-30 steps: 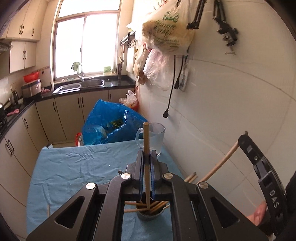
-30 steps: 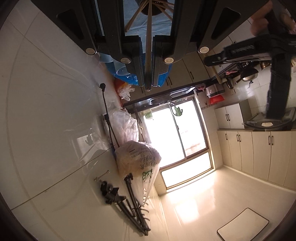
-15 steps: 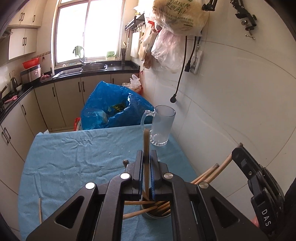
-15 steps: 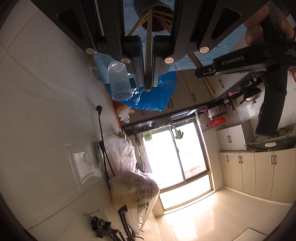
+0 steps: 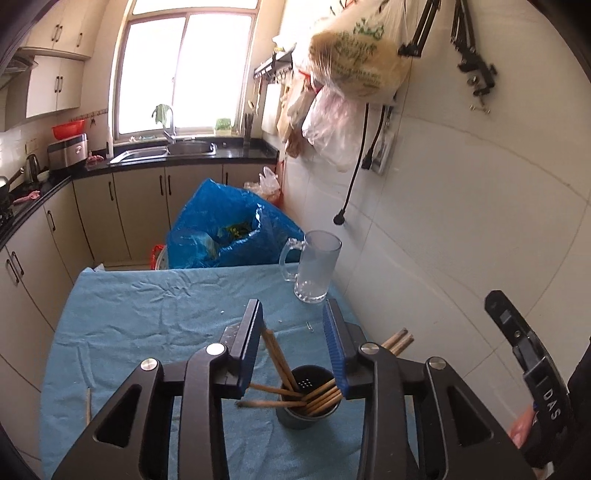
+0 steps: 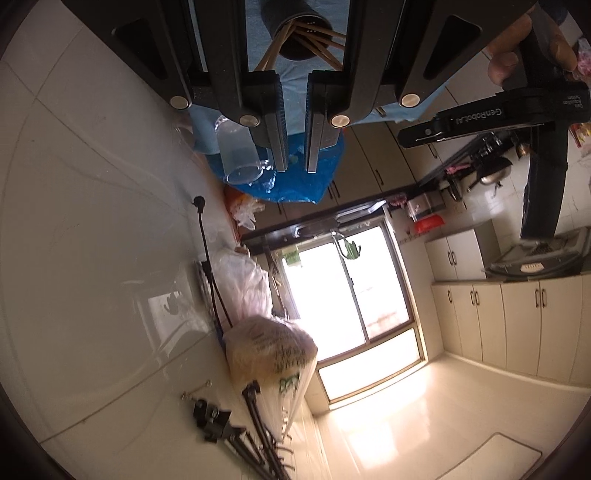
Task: Organize utensils
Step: 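Lower the chopsticks into the black cup and open both tools, then move both open tools back over the two chopsticks on the towel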
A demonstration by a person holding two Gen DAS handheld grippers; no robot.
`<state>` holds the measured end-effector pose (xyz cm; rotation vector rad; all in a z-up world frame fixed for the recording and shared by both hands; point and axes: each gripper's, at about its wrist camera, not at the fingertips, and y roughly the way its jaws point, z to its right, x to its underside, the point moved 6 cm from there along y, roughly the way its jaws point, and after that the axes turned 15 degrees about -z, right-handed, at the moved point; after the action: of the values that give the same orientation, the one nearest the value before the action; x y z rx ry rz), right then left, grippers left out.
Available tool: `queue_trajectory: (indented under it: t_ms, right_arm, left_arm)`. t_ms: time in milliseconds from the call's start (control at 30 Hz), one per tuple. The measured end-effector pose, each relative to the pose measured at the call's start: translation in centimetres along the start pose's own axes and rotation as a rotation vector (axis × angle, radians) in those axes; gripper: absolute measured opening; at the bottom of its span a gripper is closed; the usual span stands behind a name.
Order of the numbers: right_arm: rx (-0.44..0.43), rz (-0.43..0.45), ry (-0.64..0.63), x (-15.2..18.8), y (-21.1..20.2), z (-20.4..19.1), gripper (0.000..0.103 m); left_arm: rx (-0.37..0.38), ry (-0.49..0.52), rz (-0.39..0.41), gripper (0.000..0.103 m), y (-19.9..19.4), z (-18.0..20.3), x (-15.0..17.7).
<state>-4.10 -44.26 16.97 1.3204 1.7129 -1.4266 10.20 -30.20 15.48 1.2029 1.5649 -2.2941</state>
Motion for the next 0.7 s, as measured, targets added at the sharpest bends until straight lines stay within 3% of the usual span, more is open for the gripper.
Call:
queue_trajectory:
  t_ms: [133,333,500,700]
  right_arm:
    - [-0.024,0.019,0.020,0.8,-2.3,-0.1,0.025]
    - [-0.060,-0.049,0.029,4.4,-2.8,-1.2,0.025]
    - [-0.087,-0.182,0.007,8.9,-0.9,-3.0,0.026]
    - [-0.142,-0.398,-0.051,14.7,3.5,-6.8,0.026]
  left_arm:
    - [-0.005,-0.011,0.040,0.037,-2.8,-0.9,1.3]
    - [-0.043,-0.044,0.076,0.046,-6.2,-3.6,4.7]
    - [-0.110,-0.065,0.064,0.057,-7.3,-7.0,8.9]
    - [-0.191,-0.158,-0.039,0.058,-5.7,-13.3,14.5]
